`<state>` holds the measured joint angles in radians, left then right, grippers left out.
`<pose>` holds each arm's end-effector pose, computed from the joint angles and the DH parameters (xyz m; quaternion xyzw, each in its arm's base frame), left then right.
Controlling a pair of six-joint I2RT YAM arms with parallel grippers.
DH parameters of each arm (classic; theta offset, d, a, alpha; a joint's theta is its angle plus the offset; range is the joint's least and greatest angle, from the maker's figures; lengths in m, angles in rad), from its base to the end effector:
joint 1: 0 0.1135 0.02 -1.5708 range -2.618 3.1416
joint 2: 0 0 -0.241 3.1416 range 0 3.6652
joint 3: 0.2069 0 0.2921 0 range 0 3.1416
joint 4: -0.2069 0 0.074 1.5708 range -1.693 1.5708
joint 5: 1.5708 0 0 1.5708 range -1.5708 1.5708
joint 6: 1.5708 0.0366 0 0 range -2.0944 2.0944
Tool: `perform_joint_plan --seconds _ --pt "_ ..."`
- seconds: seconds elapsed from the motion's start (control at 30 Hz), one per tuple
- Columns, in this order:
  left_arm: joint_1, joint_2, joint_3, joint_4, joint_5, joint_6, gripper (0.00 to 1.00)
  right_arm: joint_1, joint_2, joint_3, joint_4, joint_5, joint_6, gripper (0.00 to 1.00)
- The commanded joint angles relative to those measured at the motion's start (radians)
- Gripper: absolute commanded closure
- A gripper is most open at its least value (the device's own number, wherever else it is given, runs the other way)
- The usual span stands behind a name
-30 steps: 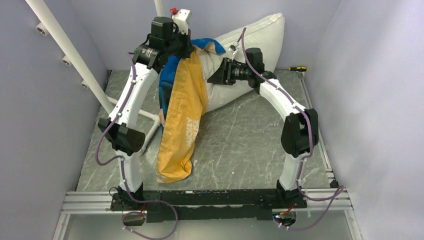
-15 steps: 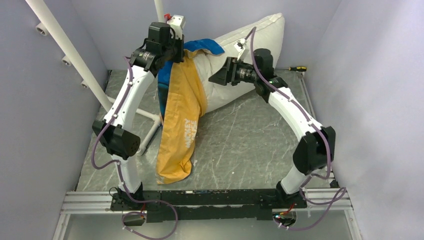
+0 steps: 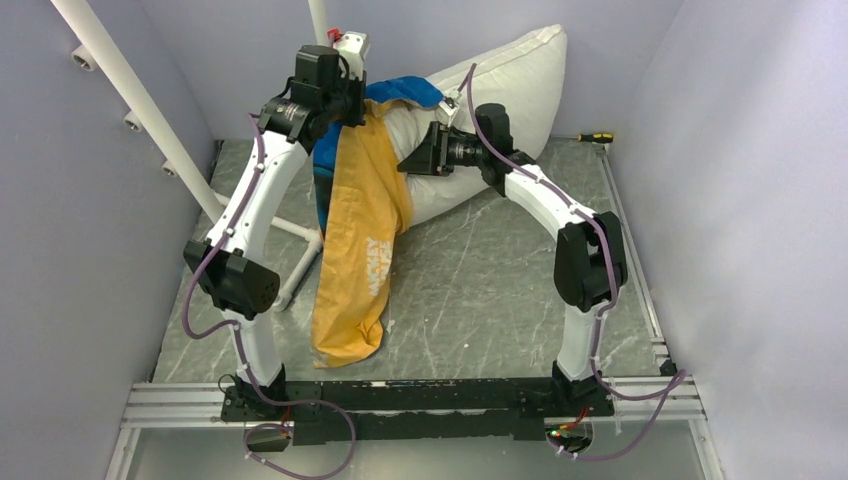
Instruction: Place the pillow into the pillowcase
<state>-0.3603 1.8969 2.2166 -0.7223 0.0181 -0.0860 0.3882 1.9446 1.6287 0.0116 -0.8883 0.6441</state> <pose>0.4223 -0.1598 0.4453 0.1190 0.8257 -0.1294 0.5361 0.4437 0.2121 0.2770 -0.1593 0.7544 0.5650 0.2938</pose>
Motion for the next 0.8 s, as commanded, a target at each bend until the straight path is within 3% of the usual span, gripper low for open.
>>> perform_joint_plan --seconds 0.0,0.13,0.27,0.37,0.6,0.67,0.77 --pt "0.011 -0.040 0.043 -0.028 -0.029 0.017 0.98 0.003 0.024 0.027 0.192 -0.055 0.085 0.36" --pt "0.011 -0.074 0.030 -0.024 -0.037 0.012 1.00 0.003 0.011 0.030 0.155 -0.055 0.071 0.34" --pt "0.011 -0.079 0.007 -0.023 -0.054 0.024 1.00 -0.003 -0.117 0.006 -0.089 0.149 -0.062 0.12" --pt "0.011 -0.067 0.006 -0.040 -0.052 0.026 1.00 -0.008 -0.204 -0.020 -0.190 0.280 -0.098 0.06" --pt "0.011 -0.075 -0.030 -0.027 -0.057 0.032 1.00 -0.039 -0.224 -0.028 -0.360 0.366 -0.081 0.07" --pt "0.011 -0.077 -0.034 -0.024 -0.056 0.035 1.00 -0.053 -0.192 -0.040 -0.375 0.360 -0.059 0.13" --pt "0.011 -0.079 -0.037 -0.019 -0.044 0.037 1.00 -0.058 -0.109 -0.004 -0.402 0.312 -0.048 0.14"
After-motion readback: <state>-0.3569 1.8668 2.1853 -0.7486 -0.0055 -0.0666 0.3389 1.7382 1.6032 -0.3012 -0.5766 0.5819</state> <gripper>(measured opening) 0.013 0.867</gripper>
